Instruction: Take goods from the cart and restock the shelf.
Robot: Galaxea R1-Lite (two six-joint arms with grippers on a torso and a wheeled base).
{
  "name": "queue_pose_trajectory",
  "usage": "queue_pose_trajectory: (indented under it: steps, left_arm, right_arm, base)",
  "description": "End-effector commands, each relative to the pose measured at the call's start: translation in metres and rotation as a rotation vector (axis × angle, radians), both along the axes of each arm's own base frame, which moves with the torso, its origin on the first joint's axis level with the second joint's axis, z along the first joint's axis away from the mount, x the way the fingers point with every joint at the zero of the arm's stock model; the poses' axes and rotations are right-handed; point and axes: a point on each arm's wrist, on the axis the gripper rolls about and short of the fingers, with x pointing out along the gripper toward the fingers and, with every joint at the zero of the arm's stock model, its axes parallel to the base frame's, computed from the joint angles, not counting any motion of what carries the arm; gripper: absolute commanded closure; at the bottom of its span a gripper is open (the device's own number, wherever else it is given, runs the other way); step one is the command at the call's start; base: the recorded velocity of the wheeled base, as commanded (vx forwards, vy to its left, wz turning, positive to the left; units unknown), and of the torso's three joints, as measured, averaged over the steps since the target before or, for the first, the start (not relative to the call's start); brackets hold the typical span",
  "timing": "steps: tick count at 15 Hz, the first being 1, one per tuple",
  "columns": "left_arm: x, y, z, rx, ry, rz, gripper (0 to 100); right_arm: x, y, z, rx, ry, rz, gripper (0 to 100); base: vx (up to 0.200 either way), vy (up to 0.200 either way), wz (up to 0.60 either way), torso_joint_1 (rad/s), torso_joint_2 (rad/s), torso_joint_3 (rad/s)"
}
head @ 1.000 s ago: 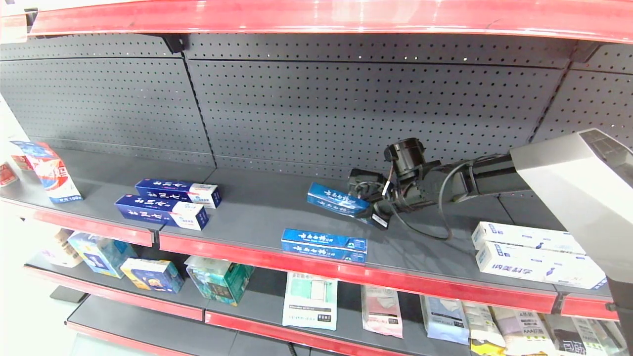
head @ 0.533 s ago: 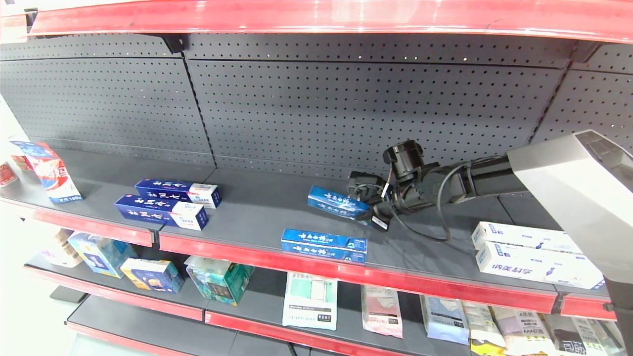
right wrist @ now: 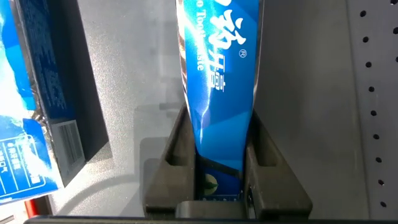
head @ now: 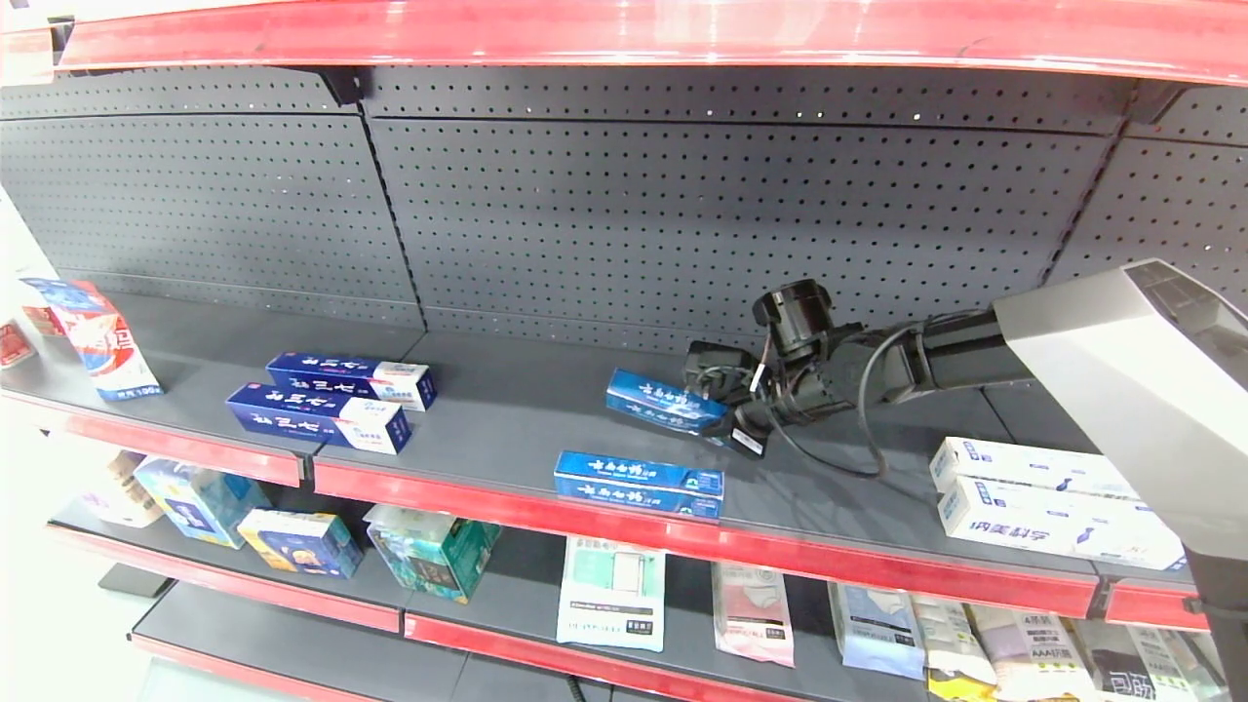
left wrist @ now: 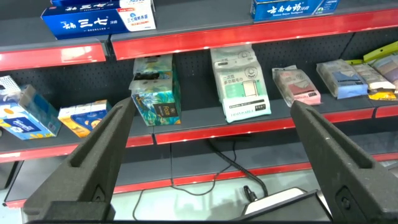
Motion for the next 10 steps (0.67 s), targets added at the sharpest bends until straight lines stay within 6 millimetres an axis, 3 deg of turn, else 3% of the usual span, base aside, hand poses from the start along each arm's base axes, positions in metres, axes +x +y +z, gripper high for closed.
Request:
queue_pose_trajectory:
  steps: [1,2,3,10]
  left_arm:
    - [0.0001,0.0000,0.0000,0.001,0.001,0.000,0]
    - [0.0001,0.0000,0.0000,0.001,0.001,0.000,0]
    - [0.0001,0.0000,0.0000,0.000,0.001,-0.001,0]
    - [0.0001,0.0000,0.0000,0.000,0.001,-0.001,0]
  right_arm:
    - [-0.0001,-0.0004,-0.0014,-0.003,0.003,0.000,100]
    - [0.0000,-0.0003,-0.0021,-0.003,0.005,0.000,100]
    - [0.0003,-0.0003,-0.0038,-0.009,0.006,-0.004,0]
    - [0.0027,-0.0023,-0.0022,-0.004,-0.004,-0.012,0]
  base:
    - [0.000,0.000,0.00,0.000,0.00,0.000]
    - [0.000,0.000,0.00,0.000,0.00,0.000]
    - [0.000,0.000,0.00,0.000,0.00,0.000]
    - [0.000,0.000,0.00,0.000,0.00,0.000]
